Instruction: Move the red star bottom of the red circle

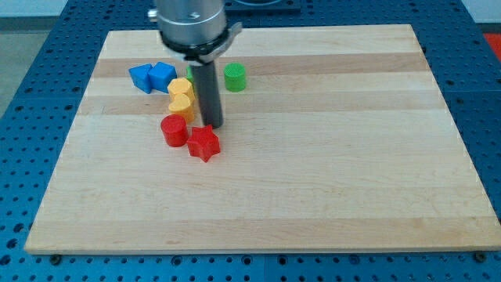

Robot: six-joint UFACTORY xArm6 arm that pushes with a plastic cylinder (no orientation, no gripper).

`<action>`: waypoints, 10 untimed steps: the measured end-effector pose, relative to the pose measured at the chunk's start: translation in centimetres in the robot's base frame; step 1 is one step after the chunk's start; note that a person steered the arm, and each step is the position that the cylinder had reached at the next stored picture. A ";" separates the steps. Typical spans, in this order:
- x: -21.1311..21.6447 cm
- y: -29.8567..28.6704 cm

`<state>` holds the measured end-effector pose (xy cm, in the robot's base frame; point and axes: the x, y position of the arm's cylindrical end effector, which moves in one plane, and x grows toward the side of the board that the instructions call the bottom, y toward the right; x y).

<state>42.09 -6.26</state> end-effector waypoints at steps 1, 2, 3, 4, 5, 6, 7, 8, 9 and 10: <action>-0.3 5.5; 3.4 6.2; 4.3 1.7; 4.7 -2.3; 5.9 -3.1; 5.9 0.5; 9.0 4.1; 13.4 0.0; 14.1 -4.1; 12.8 -4.6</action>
<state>54.86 -10.85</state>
